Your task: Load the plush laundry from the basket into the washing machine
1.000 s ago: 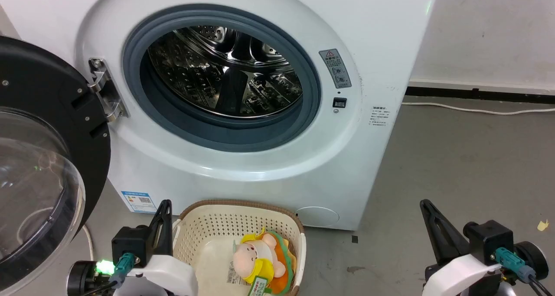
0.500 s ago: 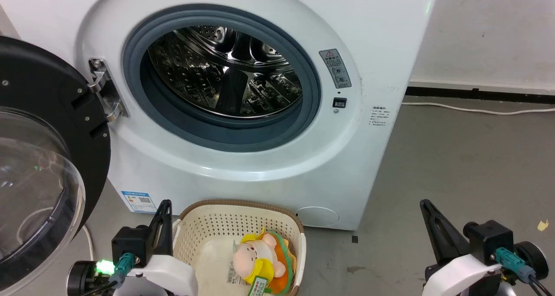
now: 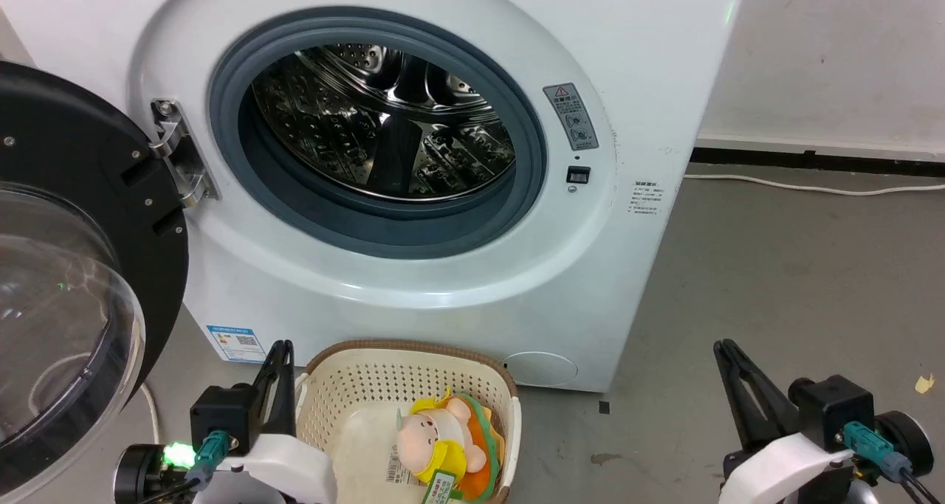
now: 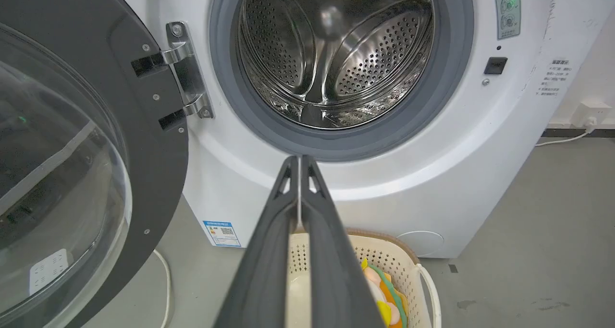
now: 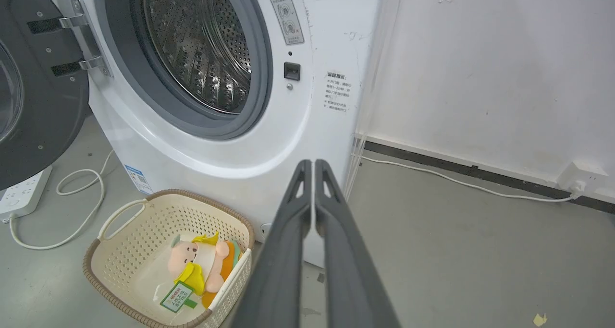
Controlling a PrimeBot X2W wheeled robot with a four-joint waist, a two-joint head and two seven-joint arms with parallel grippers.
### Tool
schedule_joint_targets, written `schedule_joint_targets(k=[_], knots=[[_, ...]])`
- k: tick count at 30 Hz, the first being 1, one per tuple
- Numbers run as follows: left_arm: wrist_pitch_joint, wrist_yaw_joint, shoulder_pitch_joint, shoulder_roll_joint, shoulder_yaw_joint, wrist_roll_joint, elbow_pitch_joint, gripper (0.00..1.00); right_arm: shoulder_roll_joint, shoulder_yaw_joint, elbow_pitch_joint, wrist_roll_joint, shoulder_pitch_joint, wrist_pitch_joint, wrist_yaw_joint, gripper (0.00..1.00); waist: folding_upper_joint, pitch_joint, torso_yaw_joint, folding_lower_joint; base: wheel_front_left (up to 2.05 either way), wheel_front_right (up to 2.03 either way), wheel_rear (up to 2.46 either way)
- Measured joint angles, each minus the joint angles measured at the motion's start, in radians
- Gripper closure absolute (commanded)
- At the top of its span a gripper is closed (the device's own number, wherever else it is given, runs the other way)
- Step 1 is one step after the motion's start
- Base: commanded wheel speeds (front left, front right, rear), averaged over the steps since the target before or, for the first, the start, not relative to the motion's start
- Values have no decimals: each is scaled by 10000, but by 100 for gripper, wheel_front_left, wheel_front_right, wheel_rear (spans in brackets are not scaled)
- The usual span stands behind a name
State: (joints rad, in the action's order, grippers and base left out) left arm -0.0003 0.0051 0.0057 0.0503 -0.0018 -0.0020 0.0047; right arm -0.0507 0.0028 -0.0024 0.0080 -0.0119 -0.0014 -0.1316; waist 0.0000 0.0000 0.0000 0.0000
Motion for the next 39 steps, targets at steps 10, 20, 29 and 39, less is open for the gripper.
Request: schedule_joint_targets(k=[10, 20, 29, 39], knots=[[-38, 17, 0, 0, -82, -4, 2, 0, 0, -19, 0, 56, -2, -48, 0, 0, 0, 27, -16, 0, 0, 0, 0], [-267, 94, -20, 0, -213, -12, 125, 0, 0, -161, 13, 320, 2, -263, 0, 0, 0, 333, -156, 0, 0, 0, 0], [-443, 94, -350, 21, -290, -90, 662, 0, 0, -190, -13, 581, 170, -441, 0, 0, 0, 980, -436, 1, 0, 0, 0], [-545, 17, -1176, 309, -426, -104, 1632, 0, 2, -165, -182, 1014, 461, -640, 0, 0, 0, 1863, -859, 2, 0, 0, 0]])
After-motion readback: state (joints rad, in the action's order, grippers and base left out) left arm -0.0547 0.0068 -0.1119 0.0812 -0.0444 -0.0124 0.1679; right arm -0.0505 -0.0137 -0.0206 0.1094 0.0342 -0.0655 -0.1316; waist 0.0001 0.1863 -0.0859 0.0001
